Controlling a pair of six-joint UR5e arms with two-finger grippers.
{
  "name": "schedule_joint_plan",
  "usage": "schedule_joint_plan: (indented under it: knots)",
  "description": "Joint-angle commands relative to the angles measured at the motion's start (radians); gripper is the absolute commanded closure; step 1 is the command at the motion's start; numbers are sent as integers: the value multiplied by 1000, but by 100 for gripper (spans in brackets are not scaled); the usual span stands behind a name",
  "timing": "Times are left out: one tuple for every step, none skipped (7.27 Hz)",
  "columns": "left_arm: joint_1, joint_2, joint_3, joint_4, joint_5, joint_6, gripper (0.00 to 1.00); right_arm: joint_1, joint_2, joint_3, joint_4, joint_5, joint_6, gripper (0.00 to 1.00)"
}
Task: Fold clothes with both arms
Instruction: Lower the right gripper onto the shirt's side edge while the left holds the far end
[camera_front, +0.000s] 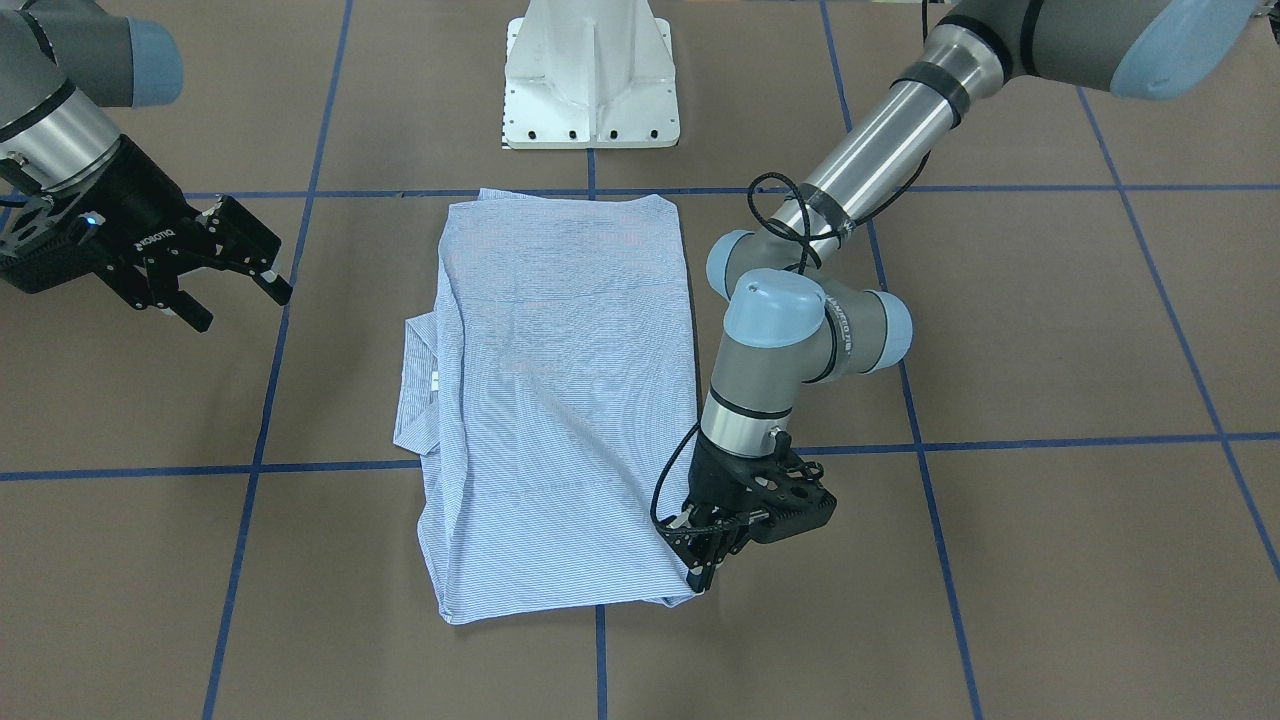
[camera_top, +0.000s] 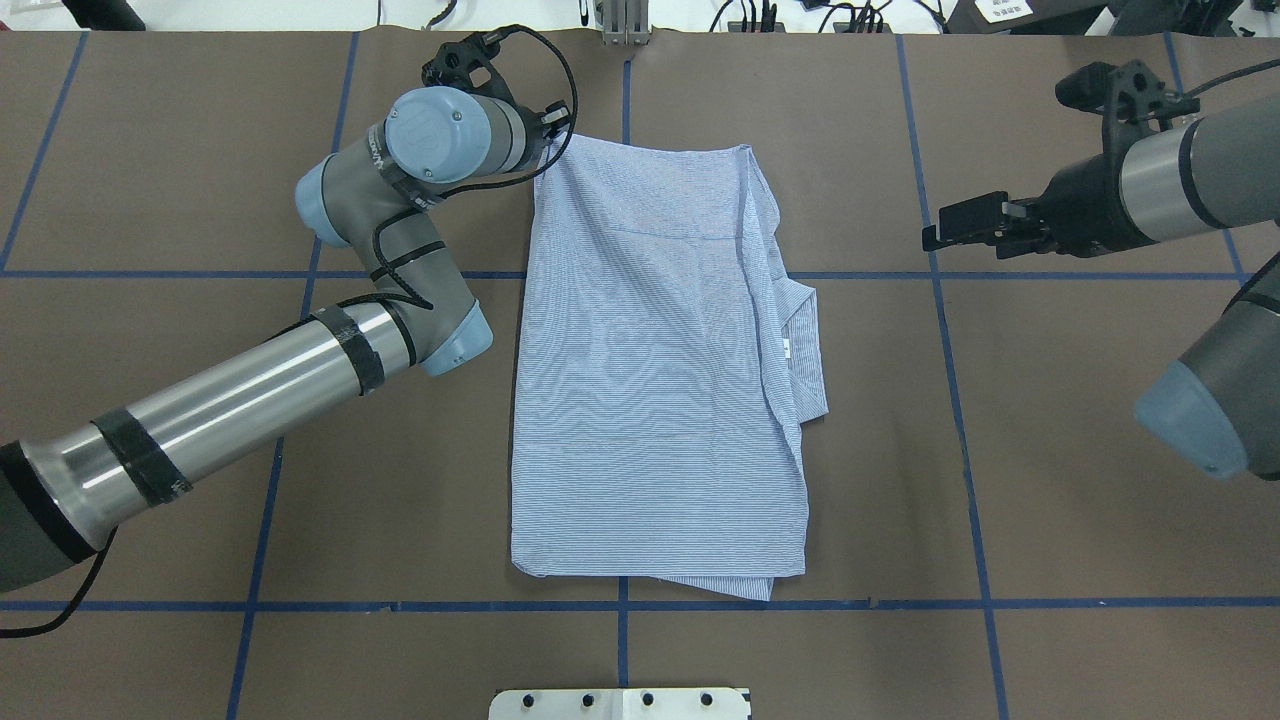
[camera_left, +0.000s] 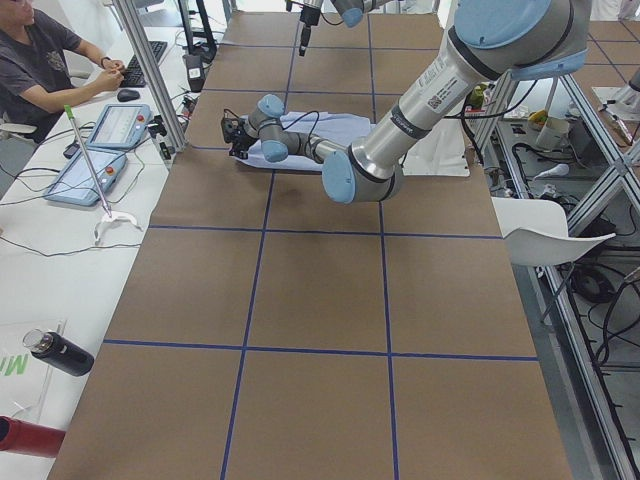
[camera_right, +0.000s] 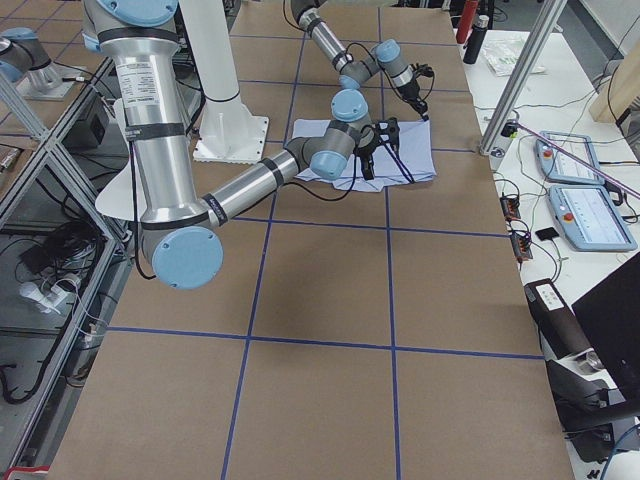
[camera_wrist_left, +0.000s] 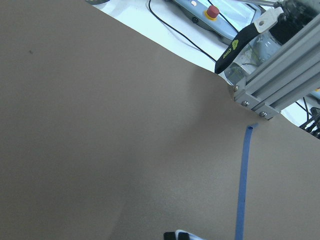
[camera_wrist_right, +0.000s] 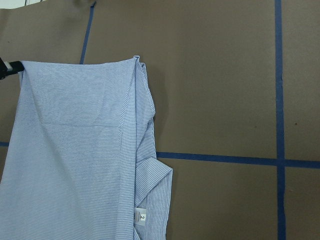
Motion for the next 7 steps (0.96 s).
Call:
schedule_joint_plan:
  knots:
    - [-6,2,-1,-1,1,2,1,-14,16,-1,-5,-1,-1,0]
    - [-7,2,-13,-1,-1,0,0,-43,40,-11,-10,-19,-1,0]
    - [-10,12,-60,8,-11,8,0,-95,68,-23,-45,-89,-7,0]
    - [-10,67,-156,28,-16,9,0,-153,132,-32,-138,-157,-15,0]
    - [-10,118,-255,57,-101,14,0,-210,193,-53,-228,-229,-18,0]
    - [-12,153,-351,80,-140,15,0,-247,241,-105,-254,-272,-20,0]
    - [-12,184,-463,133,-143,15,0,-265,257,-170,-249,-294,-20,0]
